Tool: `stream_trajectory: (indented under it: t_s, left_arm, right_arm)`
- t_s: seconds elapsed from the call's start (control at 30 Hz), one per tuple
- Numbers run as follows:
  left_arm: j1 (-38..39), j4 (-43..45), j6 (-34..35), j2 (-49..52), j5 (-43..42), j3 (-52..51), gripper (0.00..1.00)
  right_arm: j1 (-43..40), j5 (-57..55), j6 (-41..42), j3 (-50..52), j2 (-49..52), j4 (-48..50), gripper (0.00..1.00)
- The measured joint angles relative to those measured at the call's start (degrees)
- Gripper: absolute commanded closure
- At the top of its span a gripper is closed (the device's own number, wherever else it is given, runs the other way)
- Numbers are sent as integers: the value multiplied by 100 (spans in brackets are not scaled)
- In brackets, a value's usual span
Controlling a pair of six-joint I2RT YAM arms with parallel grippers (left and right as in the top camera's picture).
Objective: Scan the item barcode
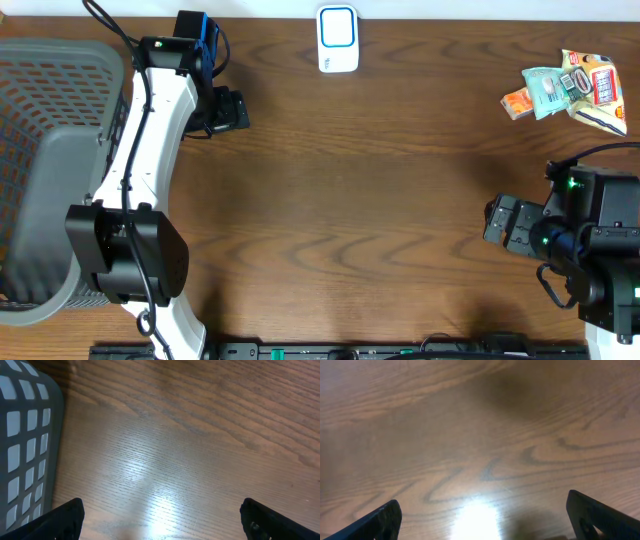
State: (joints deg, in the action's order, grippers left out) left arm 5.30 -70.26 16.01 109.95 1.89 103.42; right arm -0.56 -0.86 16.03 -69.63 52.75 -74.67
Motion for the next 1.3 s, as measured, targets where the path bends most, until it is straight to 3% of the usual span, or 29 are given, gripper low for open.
stream_trajectory:
  t_s: [0.23, 0.47, 0.83, 1.3]
  left_arm:
    - [0, 0, 0, 0, -2, 0, 2]
    - [0, 0, 0, 0, 0, 0, 2]
    - [0, -2, 0, 0, -2, 0, 2]
    - [0, 0, 0, 0, -2, 0, 2]
  right_arm:
    - [0, 179, -483, 693, -369, 1279, 1]
    - [0, 503, -1019, 2463, -1729, 3034, 1]
    - [68, 599, -1202, 5104, -3762, 5751, 1]
    - [232, 629, -1569, 6752, -5023, 7466, 1]
